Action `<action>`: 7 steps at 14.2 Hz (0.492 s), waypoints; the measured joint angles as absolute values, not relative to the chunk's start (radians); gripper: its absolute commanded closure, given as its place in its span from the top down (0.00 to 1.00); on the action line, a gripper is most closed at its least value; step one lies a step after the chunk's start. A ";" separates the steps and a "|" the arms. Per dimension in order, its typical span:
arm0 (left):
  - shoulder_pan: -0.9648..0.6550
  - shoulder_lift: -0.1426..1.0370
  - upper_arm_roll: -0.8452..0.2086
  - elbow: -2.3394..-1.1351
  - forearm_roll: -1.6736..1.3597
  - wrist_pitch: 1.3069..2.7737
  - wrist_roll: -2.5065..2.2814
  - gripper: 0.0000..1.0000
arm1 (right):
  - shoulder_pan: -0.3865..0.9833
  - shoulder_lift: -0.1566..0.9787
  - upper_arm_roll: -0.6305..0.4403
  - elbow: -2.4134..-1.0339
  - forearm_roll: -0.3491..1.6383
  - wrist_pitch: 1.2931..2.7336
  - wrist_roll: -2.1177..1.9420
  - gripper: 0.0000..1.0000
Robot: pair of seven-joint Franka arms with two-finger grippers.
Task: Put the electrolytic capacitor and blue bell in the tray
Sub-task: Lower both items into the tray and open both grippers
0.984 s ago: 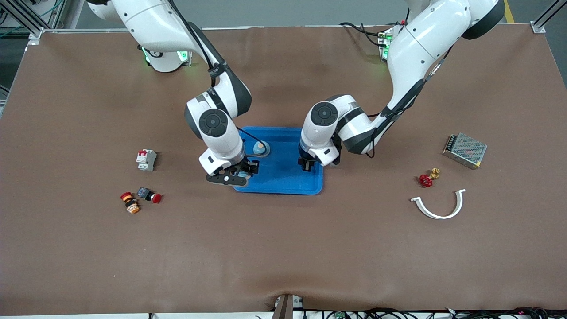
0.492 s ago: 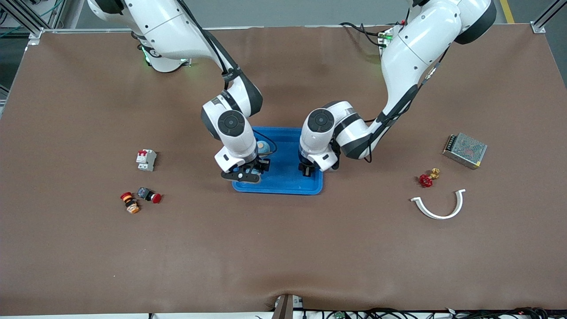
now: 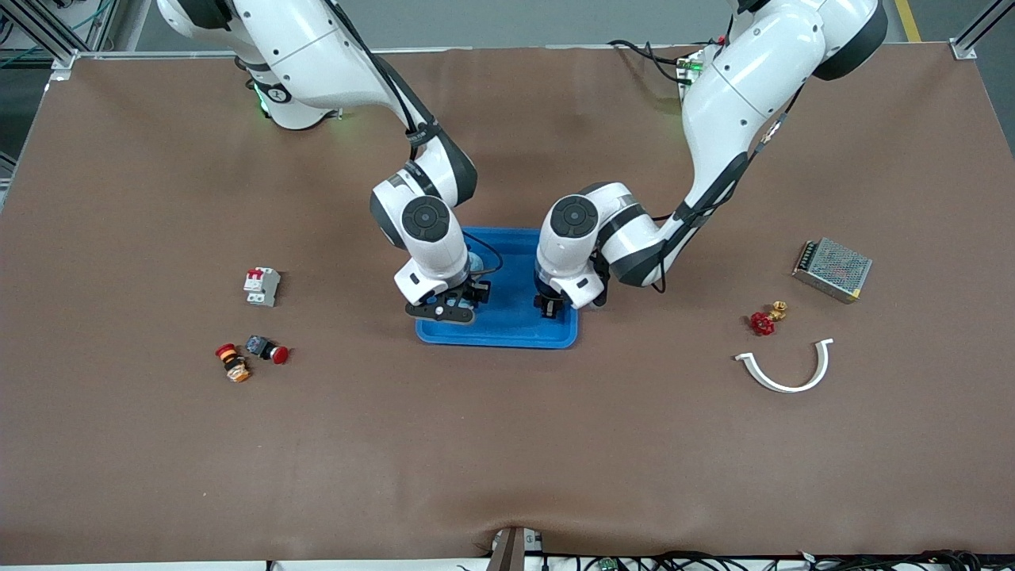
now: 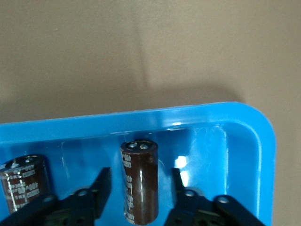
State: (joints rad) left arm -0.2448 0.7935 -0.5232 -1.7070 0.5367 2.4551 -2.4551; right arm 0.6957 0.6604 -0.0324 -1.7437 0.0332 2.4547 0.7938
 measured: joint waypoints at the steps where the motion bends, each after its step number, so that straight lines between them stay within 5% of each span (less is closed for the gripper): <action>1: -0.245 0.793 -0.522 -1.701 0.537 2.455 -2.455 1.00 | 0.696 0.667 -0.032 -1.744 0.033 2.462 0.794 0.48; 5: -0.245 0.793 -0.520 -1.676 0.538 2.427 -2.455 1.00 | 0.698 0.682 -0.032 -1.744 0.033 2.473 0.794 0.53; 6: -0.245 0.793 -0.520 -1.667 0.538 2.411 -2.454 1.00 | 0.698 0.683 -0.032 -1.744 0.033 2.474 0.794 0.63; 7: -0.244 0.793 -0.520 -1.657 0.538 2.398 -2.452 1.00 | 0.698 0.683 -0.032 -1.744 0.033 2.474 0.794 0.93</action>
State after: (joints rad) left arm -0.2444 0.7934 -0.5198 -1.6573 0.5377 2.3981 -2.4520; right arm 0.6984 0.6828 -0.0323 -1.7436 0.0332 2.4743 0.7938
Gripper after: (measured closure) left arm 0.000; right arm 0.335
